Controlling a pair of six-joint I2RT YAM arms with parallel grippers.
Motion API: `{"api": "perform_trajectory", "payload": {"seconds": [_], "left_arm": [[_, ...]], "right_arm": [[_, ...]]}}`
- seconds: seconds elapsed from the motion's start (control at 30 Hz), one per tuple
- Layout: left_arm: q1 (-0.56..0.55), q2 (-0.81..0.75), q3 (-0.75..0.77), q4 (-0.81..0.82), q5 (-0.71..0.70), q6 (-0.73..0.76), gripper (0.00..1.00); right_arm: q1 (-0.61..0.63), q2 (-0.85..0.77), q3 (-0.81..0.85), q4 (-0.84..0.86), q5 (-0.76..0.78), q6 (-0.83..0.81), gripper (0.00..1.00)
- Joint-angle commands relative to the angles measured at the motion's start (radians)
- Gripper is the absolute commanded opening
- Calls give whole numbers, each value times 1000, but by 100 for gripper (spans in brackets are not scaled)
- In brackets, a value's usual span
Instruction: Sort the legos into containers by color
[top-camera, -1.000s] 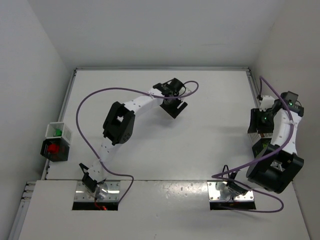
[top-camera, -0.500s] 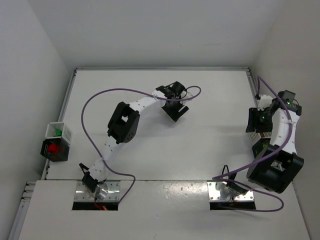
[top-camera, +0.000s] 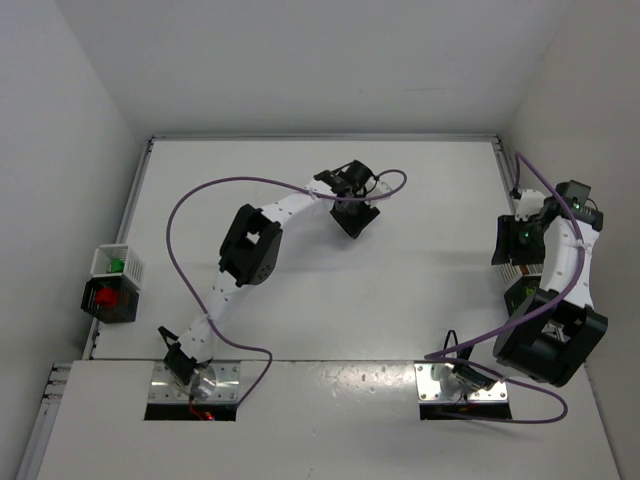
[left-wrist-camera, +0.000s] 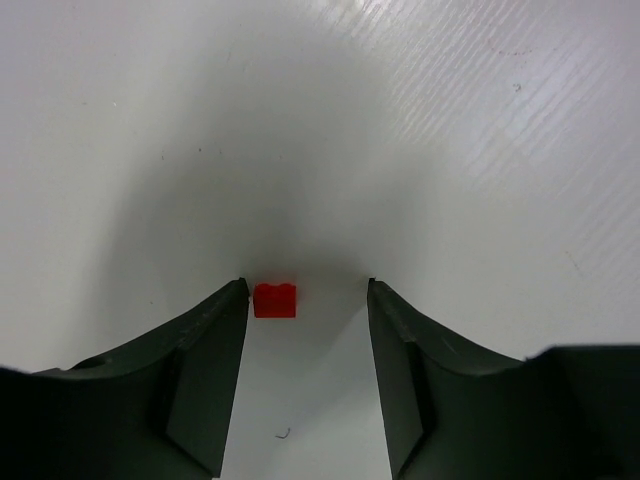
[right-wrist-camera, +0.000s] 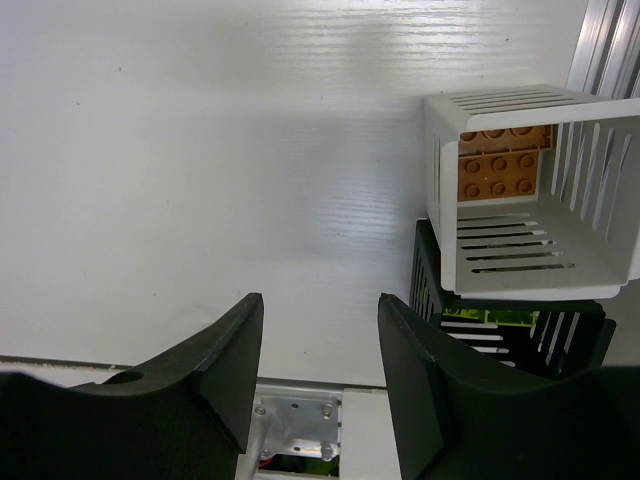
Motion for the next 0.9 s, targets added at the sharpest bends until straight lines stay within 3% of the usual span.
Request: {"api": "perform_trajectory", "payload": {"seconds": [0.0, 0.2, 0.87], "left_arm": [[2, 42, 21, 5, 32, 5, 54], [21, 52, 11, -5, 41, 5, 48], [51, 30, -68, -5, 0, -6, 44]], "right_arm": [[5, -8, 4, 18, -7, 14, 50], [5, -8, 4, 18, -7, 14, 50], [15, 1, 4, 18, -16, 23, 49]]}}
